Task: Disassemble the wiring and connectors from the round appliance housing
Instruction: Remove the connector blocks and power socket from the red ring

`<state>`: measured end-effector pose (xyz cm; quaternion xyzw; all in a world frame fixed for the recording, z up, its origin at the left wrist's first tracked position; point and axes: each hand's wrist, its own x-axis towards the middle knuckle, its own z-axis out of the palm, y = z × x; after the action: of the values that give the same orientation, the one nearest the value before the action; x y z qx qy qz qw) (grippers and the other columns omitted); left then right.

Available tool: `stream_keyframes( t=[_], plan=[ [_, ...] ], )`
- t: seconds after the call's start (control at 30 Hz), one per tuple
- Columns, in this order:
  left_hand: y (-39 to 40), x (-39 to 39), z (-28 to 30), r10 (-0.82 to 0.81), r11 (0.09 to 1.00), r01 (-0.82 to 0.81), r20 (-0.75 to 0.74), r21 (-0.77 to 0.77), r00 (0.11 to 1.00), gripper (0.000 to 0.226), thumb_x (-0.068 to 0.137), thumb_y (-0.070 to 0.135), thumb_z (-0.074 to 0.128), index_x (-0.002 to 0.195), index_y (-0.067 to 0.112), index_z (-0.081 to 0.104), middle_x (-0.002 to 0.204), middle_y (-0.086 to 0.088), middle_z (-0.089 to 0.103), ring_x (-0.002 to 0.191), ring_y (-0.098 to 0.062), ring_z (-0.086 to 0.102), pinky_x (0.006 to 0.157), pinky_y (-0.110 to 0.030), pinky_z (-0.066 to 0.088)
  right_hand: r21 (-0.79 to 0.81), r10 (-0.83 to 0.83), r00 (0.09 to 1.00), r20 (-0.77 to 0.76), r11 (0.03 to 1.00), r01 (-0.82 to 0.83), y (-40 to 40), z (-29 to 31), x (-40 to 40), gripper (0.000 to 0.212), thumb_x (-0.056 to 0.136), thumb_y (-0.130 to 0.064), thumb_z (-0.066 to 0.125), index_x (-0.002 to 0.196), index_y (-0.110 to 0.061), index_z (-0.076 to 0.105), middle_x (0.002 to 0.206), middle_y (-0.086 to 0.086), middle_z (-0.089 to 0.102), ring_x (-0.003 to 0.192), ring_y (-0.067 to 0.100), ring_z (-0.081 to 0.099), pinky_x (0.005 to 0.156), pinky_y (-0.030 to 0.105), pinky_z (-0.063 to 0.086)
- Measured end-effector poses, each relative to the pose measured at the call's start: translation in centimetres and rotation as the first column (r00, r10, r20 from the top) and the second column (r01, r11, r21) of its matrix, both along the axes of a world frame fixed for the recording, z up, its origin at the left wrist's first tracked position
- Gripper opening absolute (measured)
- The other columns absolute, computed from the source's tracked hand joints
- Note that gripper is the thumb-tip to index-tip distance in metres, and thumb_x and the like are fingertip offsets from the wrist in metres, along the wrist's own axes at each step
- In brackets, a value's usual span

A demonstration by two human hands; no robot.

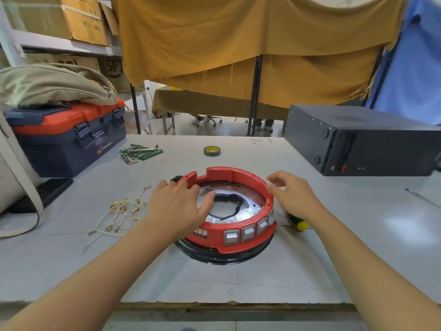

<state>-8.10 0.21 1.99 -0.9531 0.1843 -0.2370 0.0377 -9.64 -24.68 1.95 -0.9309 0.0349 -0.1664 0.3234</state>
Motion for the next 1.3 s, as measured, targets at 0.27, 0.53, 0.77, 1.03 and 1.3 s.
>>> stream_keyframes(
  t=[0.27,0.53,0.77,1.03,1.3],
  plan=[
    [-0.5,-0.3,1.7,-0.509,0.852,0.375,-0.412,-0.364,0.756,0.039,0.087,0.063,0.042,0.104,0.037,0.065,0.105,0.023,0.06,0.104,0.003,0.05,0.096,-0.027,0.041,0.036,-0.094,0.995,-0.042,0.995,0.096,-2.9,-2.1,0.1,0.026,0.097,-0.028,0.052,0.117,-0.016,0.063,0.12,0.0,0.063,0.097,0.01,0.051,0.084,0.021,0.035],
    [-2.3,-0.7,1.7,-0.672,0.741,0.406,-0.584,-0.535,0.456,0.039,0.087,0.032,0.064,0.124,0.044,0.057,0.115,0.032,0.06,0.1,0.009,0.059,0.082,-0.008,0.045,-0.066,-0.2,0.939,-0.28,0.98,0.189,-5.0,-4.1,0.5,0.047,0.09,-0.035,0.062,0.129,-0.015,0.046,0.123,0.009,0.055,0.108,0.024,0.055,0.084,0.03,0.043],
    [-5.4,-2.0,1.0,-0.604,0.79,0.357,-0.53,-0.499,0.595,0.039,0.088,0.042,0.059,0.126,0.047,0.052,0.115,0.024,0.062,0.093,0.003,0.06,0.082,-0.016,0.049,-0.135,-0.254,0.927,-0.275,0.965,0.225,-4.4,-4.1,0.4,0.025,0.092,-0.034,0.055,0.101,-0.016,0.039,0.085,0.004,0.049,0.079,0.025,0.053,0.059,0.032,0.04],
    [-7.0,-2.4,-0.3,-0.514,0.799,0.292,-0.347,-0.525,0.784,0.032,0.092,0.032,0.054,0.123,0.03,0.061,0.097,-0.002,0.067,0.078,-0.012,0.054,0.068,-0.02,0.038,0.43,-0.12,0.986,-0.115,0.889,0.159,-4.5,-2.5,-0.6,0.023,0.098,-0.012,0.035,0.093,-0.018,0.057,0.081,0.009,0.054,0.064,0.024,0.055,0.052,0.027,0.047],
    [-4.2,-1.0,1.6,-0.511,0.838,0.277,-0.497,-0.471,0.701,0.025,0.082,0.036,0.066,0.107,0.032,0.061,0.103,0.021,0.061,0.089,0.006,0.059,0.074,-0.01,0.045,0.901,0.185,0.964,0.191,0.358,-0.247,-3.2,0.9,-2.0,0.037,0.099,-0.002,0.033,0.113,-0.006,0.067,0.1,0.023,0.06,0.077,0.025,0.068,0.07,0.033,0.057]
  ],
)
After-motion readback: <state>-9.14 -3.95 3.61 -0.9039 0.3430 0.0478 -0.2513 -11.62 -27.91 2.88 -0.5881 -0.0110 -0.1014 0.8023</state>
